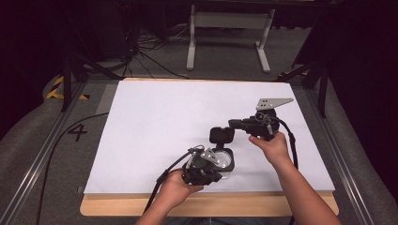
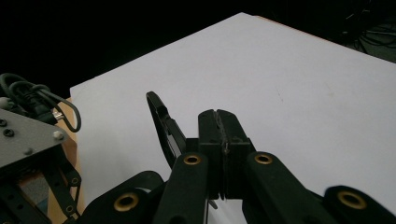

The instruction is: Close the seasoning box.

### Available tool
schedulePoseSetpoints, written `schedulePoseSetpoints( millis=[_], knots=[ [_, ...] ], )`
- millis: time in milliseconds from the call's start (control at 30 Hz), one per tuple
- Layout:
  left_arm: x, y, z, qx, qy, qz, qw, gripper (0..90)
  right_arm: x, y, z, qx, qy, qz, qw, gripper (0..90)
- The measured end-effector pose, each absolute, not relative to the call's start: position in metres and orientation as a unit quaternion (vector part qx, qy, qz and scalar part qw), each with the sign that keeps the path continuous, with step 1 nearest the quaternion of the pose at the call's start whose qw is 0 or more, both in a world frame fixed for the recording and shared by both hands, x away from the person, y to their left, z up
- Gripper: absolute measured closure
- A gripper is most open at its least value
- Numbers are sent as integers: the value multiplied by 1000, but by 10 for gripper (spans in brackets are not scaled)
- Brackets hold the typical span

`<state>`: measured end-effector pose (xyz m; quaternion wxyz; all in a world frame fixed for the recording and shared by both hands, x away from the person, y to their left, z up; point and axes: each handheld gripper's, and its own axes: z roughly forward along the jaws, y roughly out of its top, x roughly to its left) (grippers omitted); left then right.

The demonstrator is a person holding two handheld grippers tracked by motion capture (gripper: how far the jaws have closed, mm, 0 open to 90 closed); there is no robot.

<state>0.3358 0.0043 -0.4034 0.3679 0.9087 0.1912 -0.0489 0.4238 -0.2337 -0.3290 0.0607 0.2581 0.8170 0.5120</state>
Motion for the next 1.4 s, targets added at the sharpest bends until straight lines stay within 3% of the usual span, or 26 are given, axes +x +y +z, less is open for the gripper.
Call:
schedulePoseSetpoints(
  millis=[767,1400],
  knots=[
    [337,1,-400,911,182,-47,367,899,385,-215,-340,190,880,434,28,898],
    [336,2,-399,908,187,-48,372,899,384,-201,-357,172,902,396,-12,899]
  ],
)
